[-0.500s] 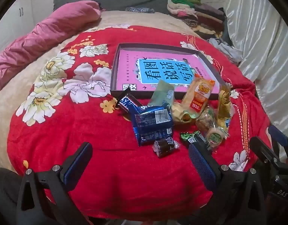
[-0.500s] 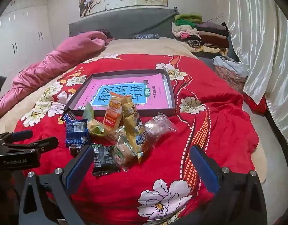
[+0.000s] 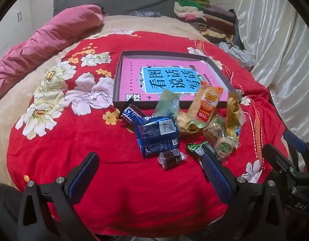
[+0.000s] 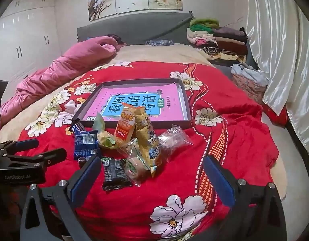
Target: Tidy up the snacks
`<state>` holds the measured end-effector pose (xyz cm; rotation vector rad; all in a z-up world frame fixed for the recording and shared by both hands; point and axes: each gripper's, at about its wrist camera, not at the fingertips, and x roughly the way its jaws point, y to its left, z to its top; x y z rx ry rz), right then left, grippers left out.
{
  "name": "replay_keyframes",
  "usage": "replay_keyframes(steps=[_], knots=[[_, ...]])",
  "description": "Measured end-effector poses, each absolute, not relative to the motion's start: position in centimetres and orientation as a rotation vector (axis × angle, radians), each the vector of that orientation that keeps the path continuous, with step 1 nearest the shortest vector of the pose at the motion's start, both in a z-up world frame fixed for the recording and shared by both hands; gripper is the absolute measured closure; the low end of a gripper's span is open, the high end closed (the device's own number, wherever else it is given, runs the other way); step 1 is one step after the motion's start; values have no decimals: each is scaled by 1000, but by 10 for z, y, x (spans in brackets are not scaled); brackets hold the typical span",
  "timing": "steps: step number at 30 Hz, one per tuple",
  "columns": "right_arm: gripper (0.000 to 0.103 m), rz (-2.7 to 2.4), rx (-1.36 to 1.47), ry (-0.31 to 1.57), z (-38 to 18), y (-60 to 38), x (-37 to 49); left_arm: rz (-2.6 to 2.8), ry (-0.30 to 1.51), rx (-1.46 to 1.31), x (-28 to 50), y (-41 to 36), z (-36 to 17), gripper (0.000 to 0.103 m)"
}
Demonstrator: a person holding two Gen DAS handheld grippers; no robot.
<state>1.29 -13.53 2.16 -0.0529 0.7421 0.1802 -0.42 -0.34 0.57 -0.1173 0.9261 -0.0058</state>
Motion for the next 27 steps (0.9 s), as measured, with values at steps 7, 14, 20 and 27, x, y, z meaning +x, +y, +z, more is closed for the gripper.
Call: replay_keyframes(steps=[7, 14, 20, 27], knots=[[0, 178, -57, 740, 21, -135, 13, -21, 920, -109, -6, -7, 7, 1], [0, 174, -60, 742, 21, -134, 13, -29, 920, -107, -6, -8, 8, 1], [0, 175, -59, 742, 22, -134, 13, -34, 919, -109, -7, -9, 8, 1], [0, 170, -57, 745, 22, -134, 15, -40, 923, -105, -6, -11, 7, 1]])
